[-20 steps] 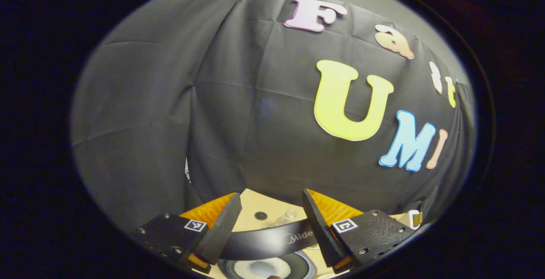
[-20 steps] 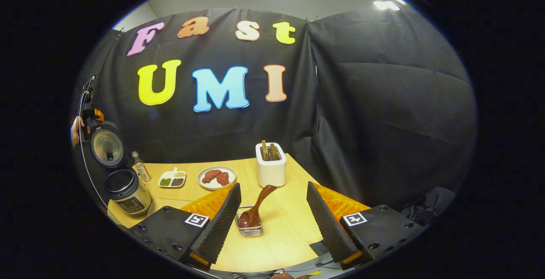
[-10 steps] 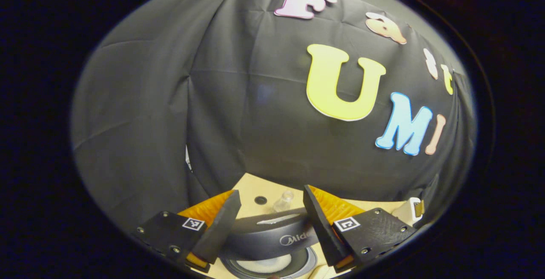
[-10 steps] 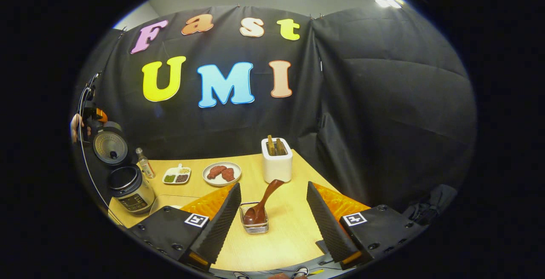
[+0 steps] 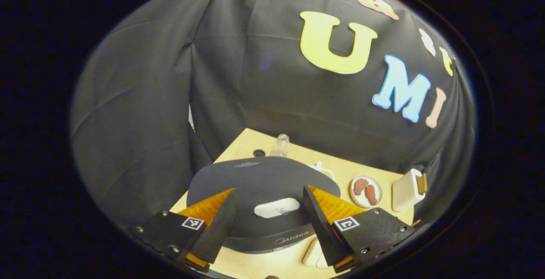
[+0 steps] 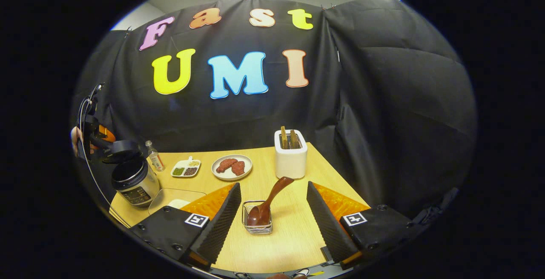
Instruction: Close the left gripper, press the button to open the rice cooker; take a wooden spoon from the chopstick holder with the right hand, scoop a spoonful of rice and pour it into the rice cooker, then put the wooden spoon back into the chopstick holder.
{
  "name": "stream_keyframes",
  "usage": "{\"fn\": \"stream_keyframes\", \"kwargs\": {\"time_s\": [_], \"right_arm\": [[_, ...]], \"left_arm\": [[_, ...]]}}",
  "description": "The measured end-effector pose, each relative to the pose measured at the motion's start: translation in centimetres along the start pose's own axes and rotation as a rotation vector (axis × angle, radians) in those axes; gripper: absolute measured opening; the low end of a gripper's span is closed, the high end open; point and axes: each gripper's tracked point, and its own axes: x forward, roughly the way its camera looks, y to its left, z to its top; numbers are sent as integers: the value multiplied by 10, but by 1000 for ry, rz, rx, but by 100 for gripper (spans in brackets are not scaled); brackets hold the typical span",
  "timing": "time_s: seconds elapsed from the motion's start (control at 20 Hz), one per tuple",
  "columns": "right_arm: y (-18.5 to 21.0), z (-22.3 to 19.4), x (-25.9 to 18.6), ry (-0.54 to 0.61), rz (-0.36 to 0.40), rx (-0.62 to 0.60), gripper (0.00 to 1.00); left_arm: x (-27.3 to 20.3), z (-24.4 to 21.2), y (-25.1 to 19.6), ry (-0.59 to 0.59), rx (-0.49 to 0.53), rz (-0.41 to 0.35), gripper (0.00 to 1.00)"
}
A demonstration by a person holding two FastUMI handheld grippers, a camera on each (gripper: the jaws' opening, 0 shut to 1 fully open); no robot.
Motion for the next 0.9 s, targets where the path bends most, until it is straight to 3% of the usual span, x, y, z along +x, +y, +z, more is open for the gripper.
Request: {"fn": "stream_keyframes", "kwargs": {"time_s": [0.35,0.4,0.55,0.65,0.75,0.9], "right_arm": [[-17,-3,29,35,48,-4,98],[-16,-5,32,41,59,-6,98],[-9,-6,41,46,94,-21,98],[-2,-6,46,49,121,-25,98],[3,-6,50,52,149,-28,98],[9,-5,56,50,181,-45,98]], "left_arm": [[15,-61,-7,77,30,80,90],[18,-70,-5,87,32,85,95],[28,-94,-4,114,63,102,95],[30,-92,-2,92,112,110,91],[29,-89,-5,85,88,103,99],[27,-94,-3,65,122,96,96]]}}
